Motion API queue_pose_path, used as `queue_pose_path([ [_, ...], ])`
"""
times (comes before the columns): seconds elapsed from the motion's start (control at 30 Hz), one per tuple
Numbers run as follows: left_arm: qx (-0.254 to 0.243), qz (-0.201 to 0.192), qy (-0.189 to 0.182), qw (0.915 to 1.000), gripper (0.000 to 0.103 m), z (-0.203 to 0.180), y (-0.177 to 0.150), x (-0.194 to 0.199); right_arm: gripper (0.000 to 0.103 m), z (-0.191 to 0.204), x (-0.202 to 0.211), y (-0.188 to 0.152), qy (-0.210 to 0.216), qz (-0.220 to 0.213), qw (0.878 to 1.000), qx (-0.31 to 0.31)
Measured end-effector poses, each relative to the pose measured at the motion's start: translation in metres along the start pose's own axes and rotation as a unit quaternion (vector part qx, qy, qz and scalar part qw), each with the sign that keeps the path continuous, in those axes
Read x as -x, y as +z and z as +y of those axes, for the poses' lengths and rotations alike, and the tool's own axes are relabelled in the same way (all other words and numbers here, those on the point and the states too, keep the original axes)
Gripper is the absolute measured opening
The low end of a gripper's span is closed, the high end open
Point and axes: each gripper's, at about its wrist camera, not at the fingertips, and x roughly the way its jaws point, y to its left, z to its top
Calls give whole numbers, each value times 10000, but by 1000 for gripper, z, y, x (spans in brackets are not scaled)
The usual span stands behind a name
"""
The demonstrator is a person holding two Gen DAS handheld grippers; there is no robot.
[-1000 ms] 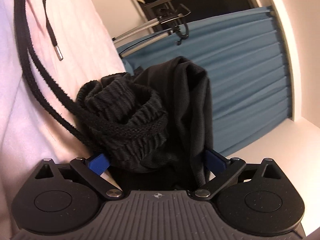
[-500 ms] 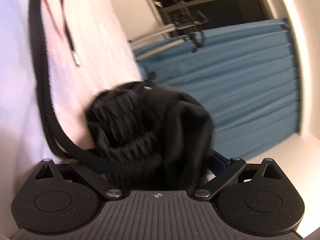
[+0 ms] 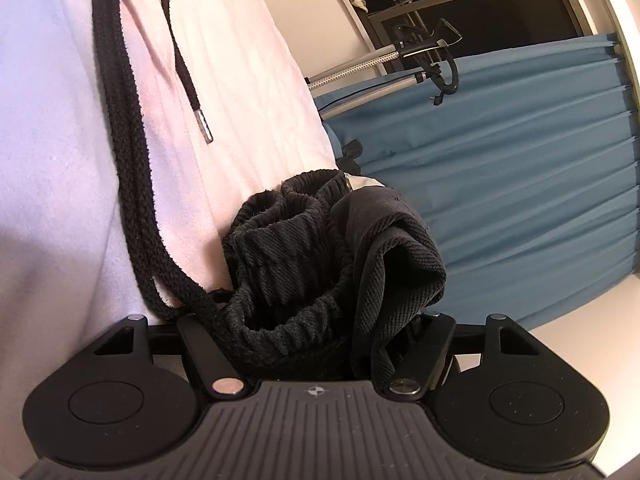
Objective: Fold clothes
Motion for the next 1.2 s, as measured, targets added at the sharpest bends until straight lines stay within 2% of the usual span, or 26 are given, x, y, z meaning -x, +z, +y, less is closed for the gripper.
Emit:
queue_pose_path([
  [0.07, 0, -5, 4, 10000, 74, 1, 0, 3, 86, -33, -1, 8, -398, -10, 9971, -644],
  [0.17, 4, -4, 25, 10000, 74, -1, 1, 1, 86, -78, -10, 0, -489, 222, 9849, -1647],
  [0.3, -6, -15, 28, 10000, 74, -1, 0, 2, 86, -110, -37, -22, -241, 582, 9655, -2527],
  [0.37, 2, -9, 28, 10000, 74, -1, 0, 2, 88, -114, -53, -30, 132, 718, 9606, -2682],
  [0.43, 25, -8, 25, 10000, 74, -1, 0, 2, 87, -112, -55, -32, 344, 602, 9574, -2802],
  [0.57, 66, -23, 18, 10000, 75, -1, 1, 1, 85, -112, -52, -26, 835, 183, 9428, -3222],
  [0.6, 65, -21, 13, 10000, 75, -1, 1, 1, 85, -113, -54, -25, 830, 173, 9431, -3215],
  [0.63, 35, -10, 14, 10000, 75, -2, 0, 1, 80, -111, -56, -25, 727, 230, 9455, -3164],
  [0.67, -9, -3, 24, 10000, 75, -3, 0, 0, 72, -111, -57, -28, 558, 302, 9481, -3117],
  [0.7, -48, -5, 37, 10000, 75, -4, 0, 0, 59, -112, -58, -30, 374, 375, 9501, -3073],
  [0.77, -127, -12, 62, 9999, 74, -5, -1, 1, 55, -110, -58, -34, 317, 380, 9511, -3048],
  [0.93, -321, -97, 88, 9994, 59, -10, -2, 5, 37, -94, -52, -20, 140, 274, 9645, -2622],
  [1.03, -404, -117, 73, 9991, 55, -11, -5, 9, 31, -83, -37, -20, 99, 84, 9715, -2368],
  [1.2, -400, -34, 9, 9992, 50, -19, -9, 28, 28, -66, -11, -18, 63, -150, 9802, -1971],
])
